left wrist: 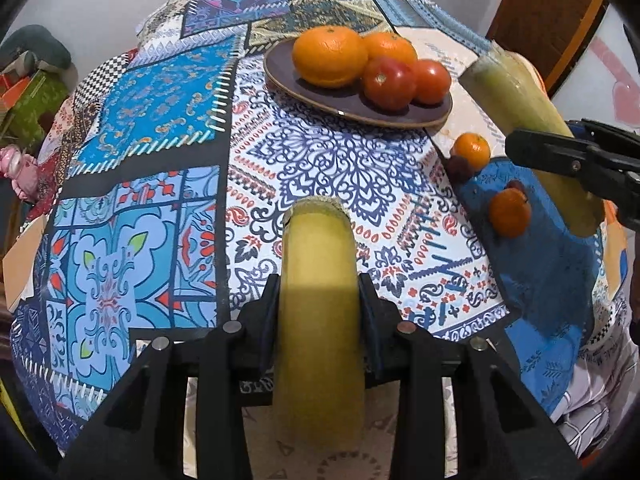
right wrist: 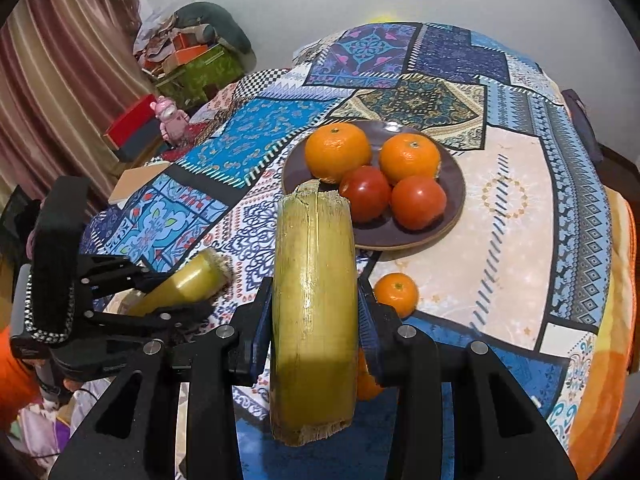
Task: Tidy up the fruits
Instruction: 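Lift and carry both held cylinders over the brown plate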
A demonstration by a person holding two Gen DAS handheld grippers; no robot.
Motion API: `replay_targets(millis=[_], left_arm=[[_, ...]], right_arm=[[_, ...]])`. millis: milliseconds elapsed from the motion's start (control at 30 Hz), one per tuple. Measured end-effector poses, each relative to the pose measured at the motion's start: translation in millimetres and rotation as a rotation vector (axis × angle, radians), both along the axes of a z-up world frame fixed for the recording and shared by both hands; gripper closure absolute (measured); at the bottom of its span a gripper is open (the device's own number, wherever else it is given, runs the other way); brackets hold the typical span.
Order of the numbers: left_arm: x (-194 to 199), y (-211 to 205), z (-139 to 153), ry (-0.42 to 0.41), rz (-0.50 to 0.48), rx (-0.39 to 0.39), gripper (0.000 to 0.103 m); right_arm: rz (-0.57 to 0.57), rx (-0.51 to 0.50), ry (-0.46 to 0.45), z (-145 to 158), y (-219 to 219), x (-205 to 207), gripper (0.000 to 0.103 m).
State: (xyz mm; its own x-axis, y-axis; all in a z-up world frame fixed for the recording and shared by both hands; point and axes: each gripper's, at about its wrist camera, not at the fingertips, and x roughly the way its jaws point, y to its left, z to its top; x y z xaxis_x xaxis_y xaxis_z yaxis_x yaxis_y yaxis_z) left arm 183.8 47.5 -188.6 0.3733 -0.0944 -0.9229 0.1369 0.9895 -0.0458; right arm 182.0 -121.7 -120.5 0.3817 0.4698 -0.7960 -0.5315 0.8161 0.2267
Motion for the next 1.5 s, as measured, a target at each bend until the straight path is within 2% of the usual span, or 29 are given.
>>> replay_targets(millis=[267,500,767,1033,1200,1500], left_arm=[[5.1,1.6,27.4,-0.060,0.008,-0.011,0.067],[12.6,1.9,34.6,-0.063,-0.004,0.015,0.067],[25.6,8.7,52.2,-0.106,0.033,-0.009,0.067],[50.9,3.9,68.2,-0.156,0.049,-0.032,0.067],[70.6,0.5,75.8,-0.185,0.062,-0.041,0.067],[107.7,2.5,73.6,-0.186,0.084,-0.059,0.067]], right_arm=[[-0.033,-0.005,-0.030,9.1,-12.2,12.4,0.067],[-0.044,-0.008,-0.048,11.6,-17.5,17.9,0.067],[-0.058,0.006,-0.050,14.4,-20.4,31.3,0.067],[-0.062,0.001,-0.091,26.3,-15.5,52.1,0.067],[-0.076,0.006,-0.082,24.3,-11.6,72.0,0.067],[-0.074,-0.016,-0.087,19.0,1.9,96.4,0.067]])
